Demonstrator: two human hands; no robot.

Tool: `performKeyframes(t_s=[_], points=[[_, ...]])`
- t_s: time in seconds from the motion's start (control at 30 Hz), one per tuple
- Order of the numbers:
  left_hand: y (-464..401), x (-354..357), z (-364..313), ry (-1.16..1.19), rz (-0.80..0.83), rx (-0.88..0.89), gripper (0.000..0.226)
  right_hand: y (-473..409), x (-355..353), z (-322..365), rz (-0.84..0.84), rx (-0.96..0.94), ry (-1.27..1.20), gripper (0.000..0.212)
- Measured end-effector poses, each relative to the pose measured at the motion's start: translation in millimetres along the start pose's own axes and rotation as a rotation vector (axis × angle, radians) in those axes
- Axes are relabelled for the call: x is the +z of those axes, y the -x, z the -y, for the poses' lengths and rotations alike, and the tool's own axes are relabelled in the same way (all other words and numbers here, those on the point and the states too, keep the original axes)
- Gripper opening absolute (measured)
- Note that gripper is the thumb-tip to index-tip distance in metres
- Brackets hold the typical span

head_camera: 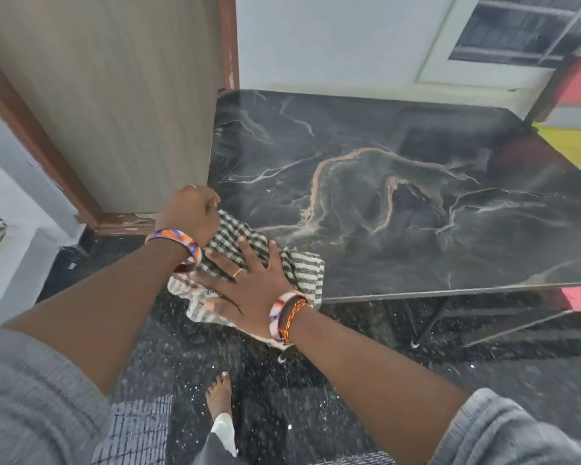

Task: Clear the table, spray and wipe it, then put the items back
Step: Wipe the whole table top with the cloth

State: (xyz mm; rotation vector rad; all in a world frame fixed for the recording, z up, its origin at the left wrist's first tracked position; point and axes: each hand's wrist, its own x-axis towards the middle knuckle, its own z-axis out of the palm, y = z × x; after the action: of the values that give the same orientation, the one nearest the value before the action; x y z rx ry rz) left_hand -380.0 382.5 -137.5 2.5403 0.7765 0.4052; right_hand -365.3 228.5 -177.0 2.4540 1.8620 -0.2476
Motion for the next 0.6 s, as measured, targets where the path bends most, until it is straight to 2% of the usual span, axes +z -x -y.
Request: performKeyframes(t_s=[0.13,0.33,0.6], points=[[24,18,-17,-0.025,0.036,0.035,0.028,45,15,-27,-0.008,0.018,0.111,0.058],[35,50,-58,-0.067,0.111,0.065,0.029,125,21,-114,0.034,0.260,0.153,0.059],[6,116,-156,-0.084,0.201,0.285,0.031,204,30,-208,0.120,0.387,0.265,0.057]])
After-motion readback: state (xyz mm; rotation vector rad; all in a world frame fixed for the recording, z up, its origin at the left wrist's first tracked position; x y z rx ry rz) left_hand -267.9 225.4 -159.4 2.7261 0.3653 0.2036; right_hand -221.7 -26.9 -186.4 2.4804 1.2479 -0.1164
